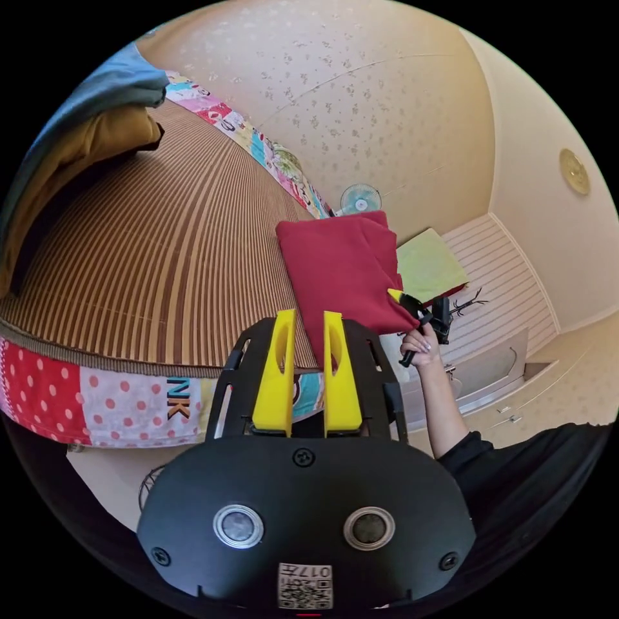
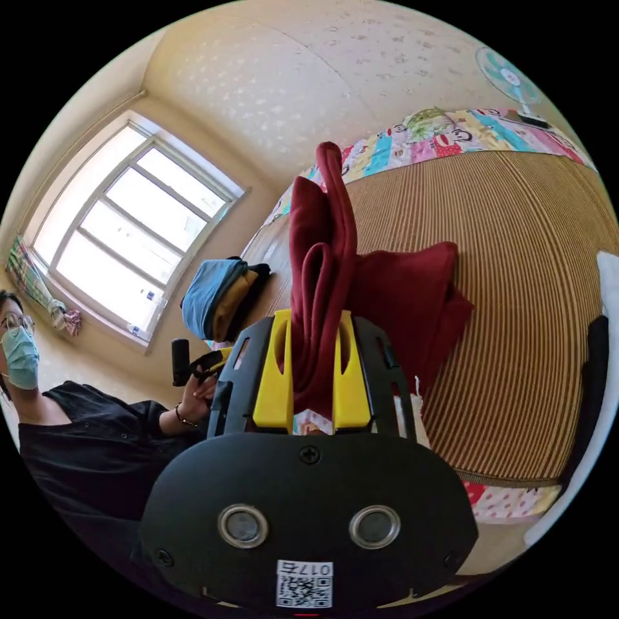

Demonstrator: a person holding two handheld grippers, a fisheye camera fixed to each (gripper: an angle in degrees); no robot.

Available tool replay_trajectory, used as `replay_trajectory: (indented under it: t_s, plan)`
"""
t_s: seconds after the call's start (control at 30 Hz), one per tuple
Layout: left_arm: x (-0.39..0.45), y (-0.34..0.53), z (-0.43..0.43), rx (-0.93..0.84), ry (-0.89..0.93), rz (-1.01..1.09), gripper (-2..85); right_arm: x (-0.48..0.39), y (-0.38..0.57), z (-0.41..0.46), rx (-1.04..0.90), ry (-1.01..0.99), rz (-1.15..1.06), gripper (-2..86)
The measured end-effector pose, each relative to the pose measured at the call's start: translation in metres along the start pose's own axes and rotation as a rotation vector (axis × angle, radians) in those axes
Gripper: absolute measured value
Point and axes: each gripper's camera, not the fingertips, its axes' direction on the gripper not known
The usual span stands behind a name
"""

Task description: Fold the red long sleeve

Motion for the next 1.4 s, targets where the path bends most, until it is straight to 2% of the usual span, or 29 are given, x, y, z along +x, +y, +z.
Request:
replay_trajectory:
  t_s: [0.1,0.17,0.3,0.43,0.5,0.6,0.67,0.8,0.87,0.93,1.03,1.13,1.27,1.37,1.4]
  plan:
    - [0.003,-0.007,0.030,-0.058,0.015,-0.010,8.6,0.078,0.054,-0.024,0.036,0.097,0.175,11.7]
    - [0.004,-0.015,0.048,-0.083,0.032,-0.026,9.6,0.108,0.082,-0.065,0.194,-0.046,0.233,13.3]
    - [0.004,-0.055,0.089,-0.125,0.049,-0.062,11.5,0.123,0.091,-0.128,0.384,-0.041,0.258,14.7]
    - [0.008,-0.092,0.126,-0.117,-0.021,-0.063,12.5,0.161,0.057,-0.135,0.224,-0.111,0.300,19.0]
    - [0.007,-0.108,0.159,-0.146,0.024,-0.079,13.1,0.176,0.047,-0.123,0.112,-0.140,0.309,21.3]
    - [0.001,-0.111,0.210,-0.264,0.089,-0.139,15.3,0.181,0.056,-0.124,0.120,-0.225,0.283,21.6]
    - [-0.004,-0.103,0.225,-0.282,0.189,-0.162,15.3,0.186,0.065,-0.116,0.063,-0.316,0.296,21.2]
    - [-0.014,-0.083,0.224,-0.256,0.290,-0.210,14.5,0.192,0.095,-0.136,0.065,-0.356,0.321,18.5]
    - [-0.016,-0.080,0.214,-0.266,0.311,-0.248,13.9,0.188,0.104,-0.137,0.048,-0.448,0.286,17.1]
    - [-0.010,-0.079,0.190,-0.241,0.315,-0.245,13.2,0.172,0.113,-0.132,0.062,-0.576,0.251,16.0]
    - [0.015,-0.085,0.123,-0.143,0.309,-0.205,12.4,0.124,0.105,-0.119,0.052,-0.634,0.152,15.3]
    - [0.057,-0.104,0.028,-0.051,0.195,-0.113,12.3,0.059,0.078,-0.094,0.031,-0.711,0.042,14.9]
    - [0.113,-0.133,-0.149,0.137,0.046,0.029,12.3,-0.049,0.031,-0.038,0.002,-0.850,-0.080,14.9]
    - [0.141,-0.151,-0.291,0.290,-0.066,0.102,12.4,-0.190,-0.017,0.037,-0.028,-0.948,-0.191,15.0]
    - [0.148,-0.162,-0.343,0.331,-0.130,0.117,12.4,-0.213,-0.024,0.051,-0.031,-0.955,-0.196,15.0]
